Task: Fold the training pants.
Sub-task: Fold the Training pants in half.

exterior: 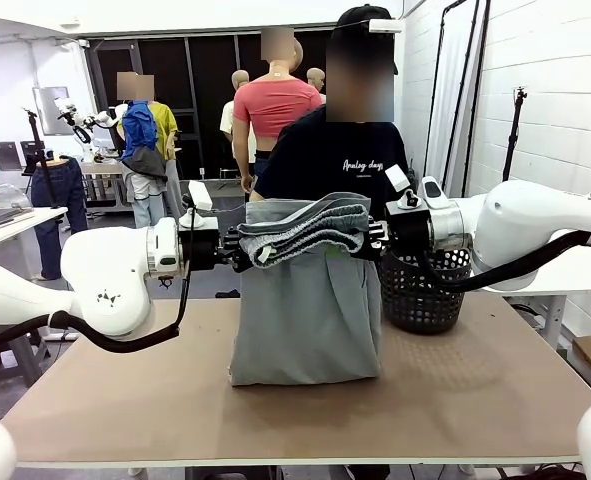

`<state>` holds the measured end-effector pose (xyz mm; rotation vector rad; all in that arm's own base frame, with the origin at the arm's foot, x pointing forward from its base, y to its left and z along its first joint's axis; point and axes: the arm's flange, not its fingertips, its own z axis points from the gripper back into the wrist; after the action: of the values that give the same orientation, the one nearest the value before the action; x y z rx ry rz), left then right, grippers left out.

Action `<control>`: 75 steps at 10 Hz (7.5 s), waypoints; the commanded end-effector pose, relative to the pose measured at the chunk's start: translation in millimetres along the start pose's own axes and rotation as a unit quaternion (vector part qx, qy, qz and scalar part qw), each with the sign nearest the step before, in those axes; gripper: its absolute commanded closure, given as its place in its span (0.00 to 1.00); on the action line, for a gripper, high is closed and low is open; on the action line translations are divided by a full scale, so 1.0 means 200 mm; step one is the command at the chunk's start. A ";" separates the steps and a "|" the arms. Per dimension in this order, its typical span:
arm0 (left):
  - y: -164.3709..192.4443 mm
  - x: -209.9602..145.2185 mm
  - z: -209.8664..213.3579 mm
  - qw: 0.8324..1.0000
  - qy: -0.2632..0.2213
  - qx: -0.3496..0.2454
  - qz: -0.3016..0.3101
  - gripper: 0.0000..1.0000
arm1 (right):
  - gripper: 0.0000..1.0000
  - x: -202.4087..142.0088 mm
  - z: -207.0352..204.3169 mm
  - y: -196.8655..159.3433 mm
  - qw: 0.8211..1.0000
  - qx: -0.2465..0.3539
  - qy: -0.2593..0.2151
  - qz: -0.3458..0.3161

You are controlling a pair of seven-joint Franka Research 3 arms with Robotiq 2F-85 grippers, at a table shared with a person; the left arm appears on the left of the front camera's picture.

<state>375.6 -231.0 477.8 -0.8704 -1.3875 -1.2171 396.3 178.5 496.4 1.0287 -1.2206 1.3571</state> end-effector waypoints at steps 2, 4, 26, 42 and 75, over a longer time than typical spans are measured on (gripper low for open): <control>0.00 0.01 0.00 1.000 0.002 0.000 0.006 1.00 | 1.00 0.00 -0.01 0.01 1.000 0.002 0.000 -0.001; 0.00 0.01 0.00 1.000 0.002 0.000 0.006 1.00 | 1.00 0.00 -0.01 0.01 1.000 0.002 0.000 -0.001; 0.47 0.14 -0.10 0.983 0.039 0.110 -0.140 1.00 | 1.00 0.18 -0.12 -0.42 0.996 -0.044 0.047 0.068; 0.80 0.29 -0.21 0.966 0.005 0.156 -0.206 1.00 | 1.00 0.35 -0.15 -0.76 0.978 -0.122 0.057 0.157; -0.05 -0.66 0.14 0.891 0.122 -0.028 0.437 1.00 | 1.00 -0.78 -0.12 -0.08 0.931 0.049 0.145 -0.331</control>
<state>402.6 -214.2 351.5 -1.1791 -0.5794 -0.7298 422.7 187.2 354.5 1.1409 -0.5343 1.0379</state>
